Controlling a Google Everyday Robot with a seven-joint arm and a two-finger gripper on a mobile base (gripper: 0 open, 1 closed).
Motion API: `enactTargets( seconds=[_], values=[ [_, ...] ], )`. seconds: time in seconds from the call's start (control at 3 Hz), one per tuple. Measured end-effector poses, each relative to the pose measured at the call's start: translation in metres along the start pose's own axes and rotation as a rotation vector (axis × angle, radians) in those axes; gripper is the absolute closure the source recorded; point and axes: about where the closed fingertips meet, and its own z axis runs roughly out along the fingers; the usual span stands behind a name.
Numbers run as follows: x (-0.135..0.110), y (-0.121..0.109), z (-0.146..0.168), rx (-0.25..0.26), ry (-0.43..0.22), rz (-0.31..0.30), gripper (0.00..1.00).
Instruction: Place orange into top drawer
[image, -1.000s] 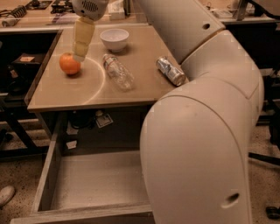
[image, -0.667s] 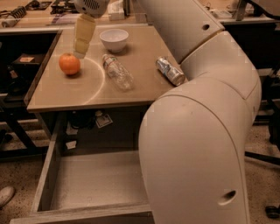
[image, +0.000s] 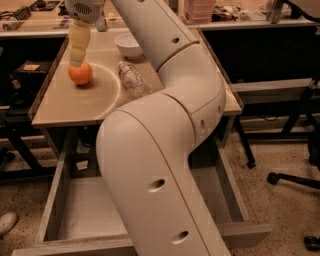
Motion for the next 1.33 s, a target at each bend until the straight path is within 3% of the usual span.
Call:
enactTargets(
  seconds=[0.67, 1.33],
  values=[
    [-0.011, -0.017, 0.003, 0.053, -0.052, 0.0, 0.0],
    [-0.046, -0.012, 0.042, 0.008, -0.089, -0.06, 0.0]
  ],
)
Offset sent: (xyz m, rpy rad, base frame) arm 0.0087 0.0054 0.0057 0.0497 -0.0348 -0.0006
